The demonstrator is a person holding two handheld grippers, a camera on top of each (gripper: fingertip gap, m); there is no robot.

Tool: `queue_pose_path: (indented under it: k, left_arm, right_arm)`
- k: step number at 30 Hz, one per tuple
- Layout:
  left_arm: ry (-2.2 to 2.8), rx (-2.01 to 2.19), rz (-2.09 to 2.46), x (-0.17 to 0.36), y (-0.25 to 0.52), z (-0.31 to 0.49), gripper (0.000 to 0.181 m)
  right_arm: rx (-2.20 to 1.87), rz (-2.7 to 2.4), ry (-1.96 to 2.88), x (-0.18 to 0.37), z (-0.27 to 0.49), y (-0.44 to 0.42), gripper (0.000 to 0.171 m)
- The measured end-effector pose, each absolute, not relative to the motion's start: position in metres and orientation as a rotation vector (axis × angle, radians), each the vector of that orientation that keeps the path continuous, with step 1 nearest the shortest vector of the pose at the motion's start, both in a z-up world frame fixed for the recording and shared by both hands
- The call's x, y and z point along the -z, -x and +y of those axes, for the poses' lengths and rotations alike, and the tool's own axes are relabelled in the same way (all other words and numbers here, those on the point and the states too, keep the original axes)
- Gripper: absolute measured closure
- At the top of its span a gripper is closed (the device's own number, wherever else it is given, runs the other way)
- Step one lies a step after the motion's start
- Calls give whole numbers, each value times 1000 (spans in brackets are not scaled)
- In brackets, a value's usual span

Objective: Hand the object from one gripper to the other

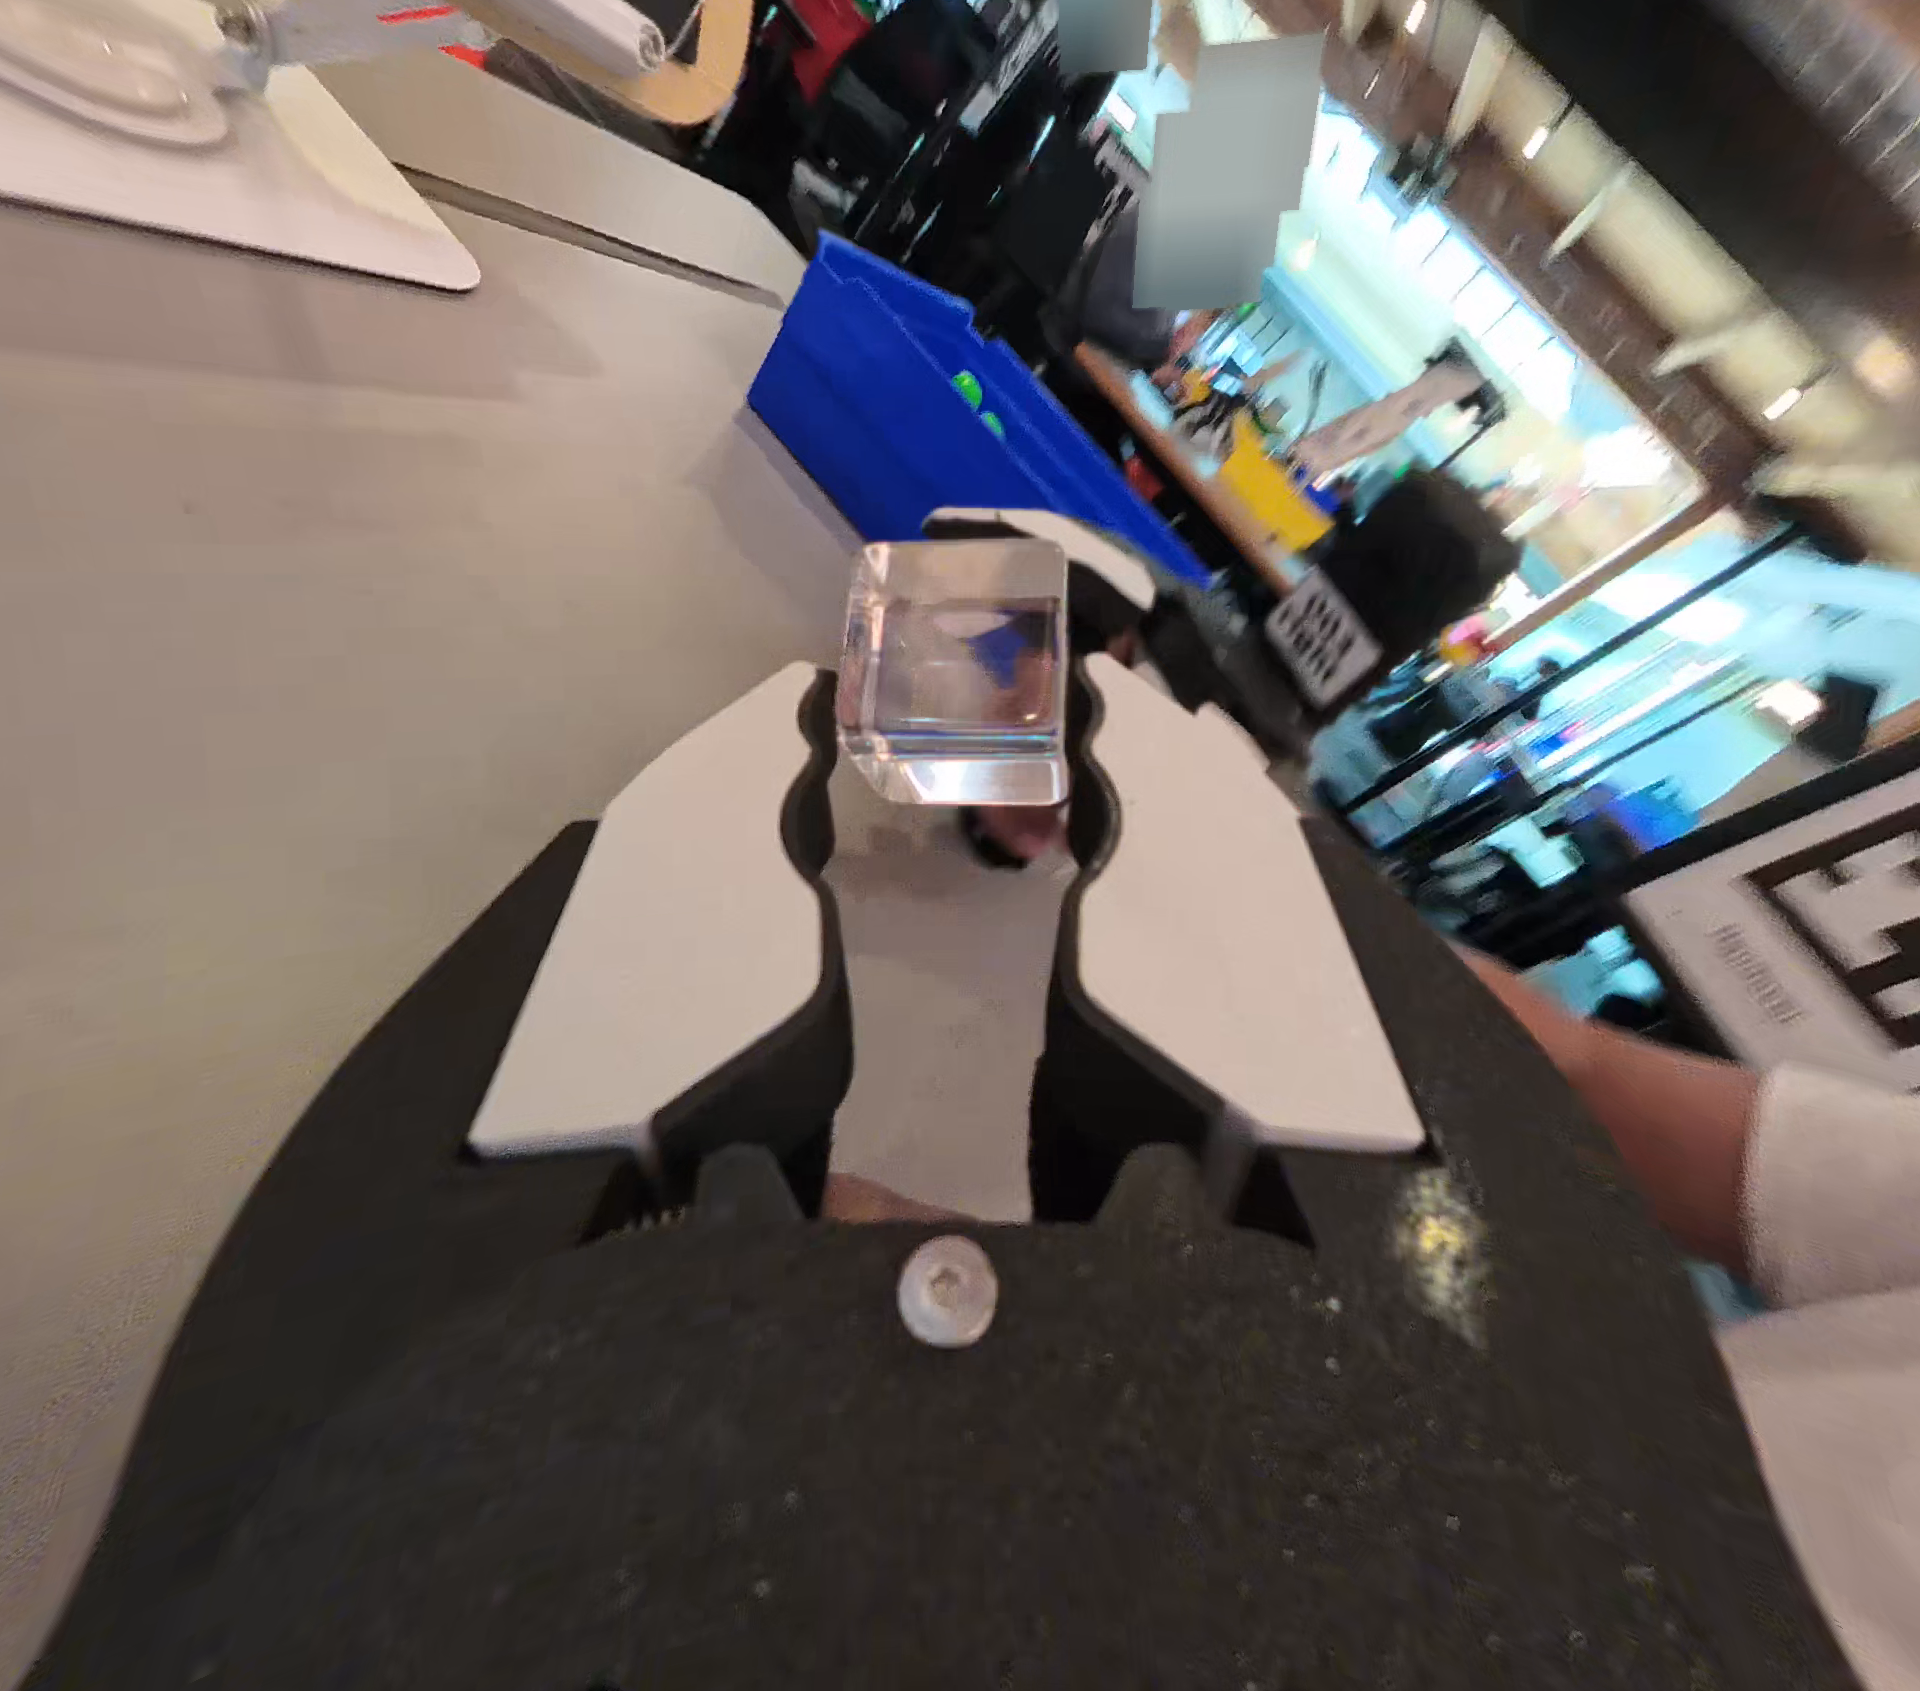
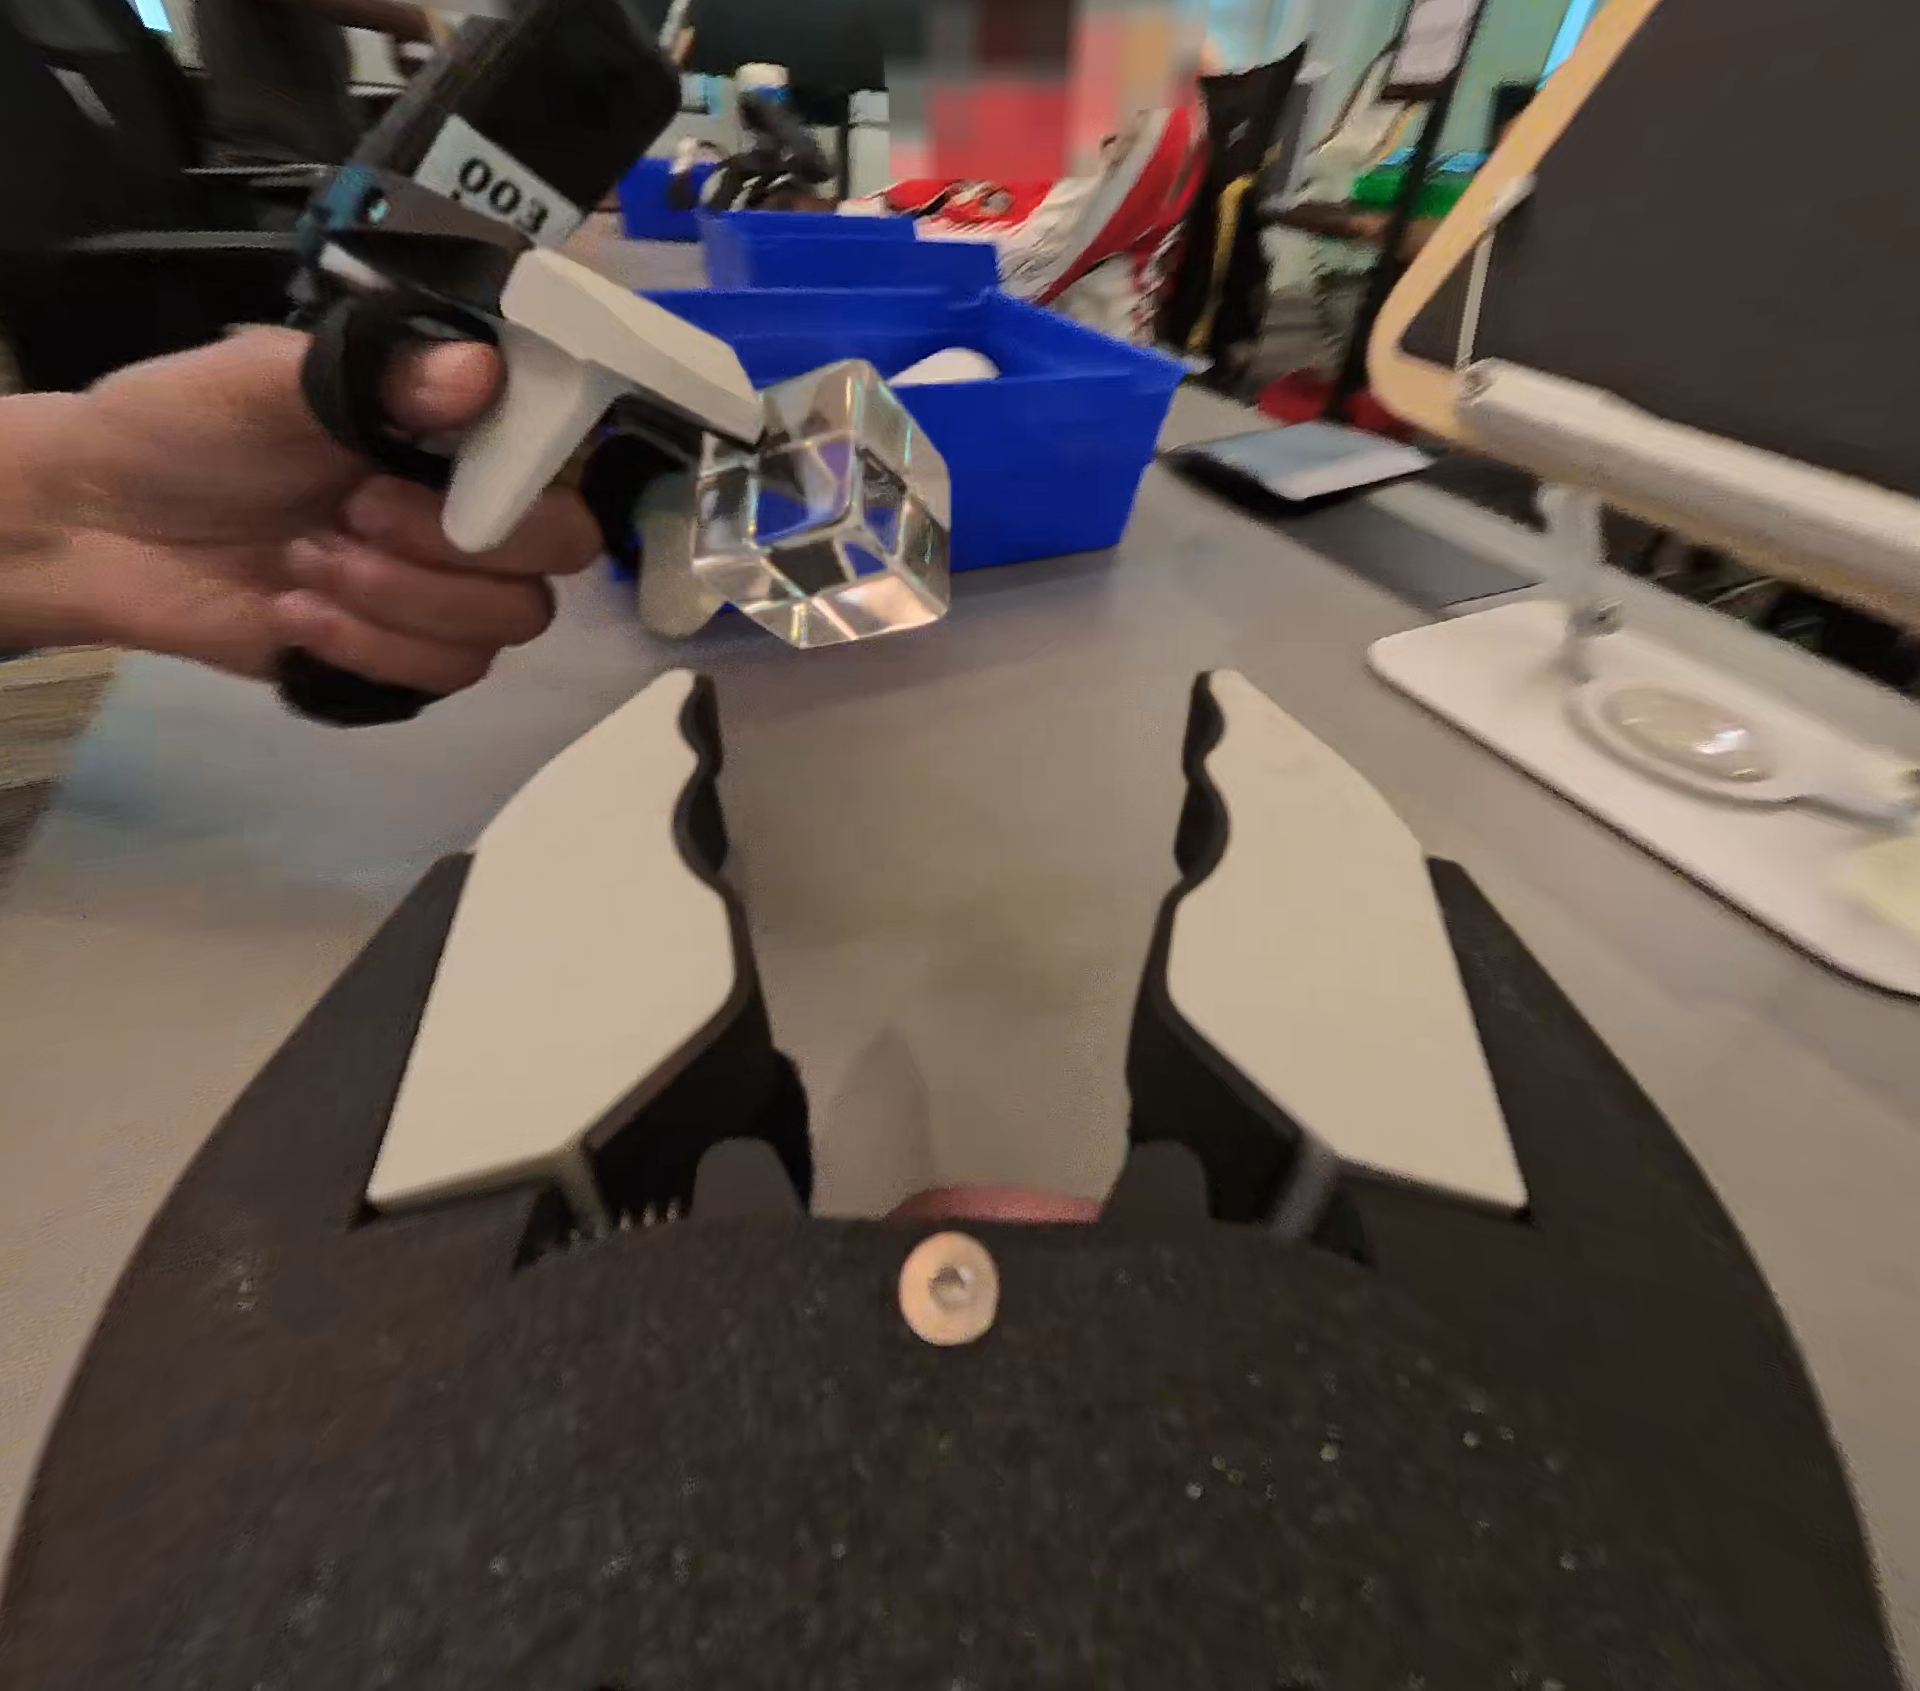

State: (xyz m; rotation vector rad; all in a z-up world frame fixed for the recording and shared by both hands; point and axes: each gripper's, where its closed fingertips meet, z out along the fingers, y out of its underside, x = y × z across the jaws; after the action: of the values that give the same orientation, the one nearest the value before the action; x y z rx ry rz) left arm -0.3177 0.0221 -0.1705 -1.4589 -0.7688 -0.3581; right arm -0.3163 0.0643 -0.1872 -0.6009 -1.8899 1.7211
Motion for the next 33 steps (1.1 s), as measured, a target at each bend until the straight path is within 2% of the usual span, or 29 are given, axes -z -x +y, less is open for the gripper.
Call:
queue_pose_path:
  k: [6,10,11,16,18,20,23,26,33]
  left_arm:
    - [1254,625,-877,165,309,31,140]
    - [1222,679,-890,166,302,37,140]
    - [1217,686,-900,167,302,38,140]
    - [1274,654,-851,171,302,39,140]
    - [1335,519,-831,172,310,34,134]
    - [1455,342,-801,175,315,29,128]
    - [1668,23,-678,178,316,24,128]
    - [1805,-178,-568,182,313,26,128]
    - [1856,-68,-487,196,299,40,122]
  right_arm:
    - [-1613,-1755,485,177,36,308,97]
    - [-1586,-1679,432,169,36,305,126]
    - [-1570,-1686,425,171,36,305,127]
    - [-1475,-1792,408,180,39,306,127]
    - [-1373,-1815,421,185,46,312,128]
    - [-1126,-1858,428,198,59,323,128]
    - [-732,-1840,339,207,78,335,127]
    - [-553,-1798,222,205,75,333,128]
    - [-478,-1794,54,204,46,316,128]
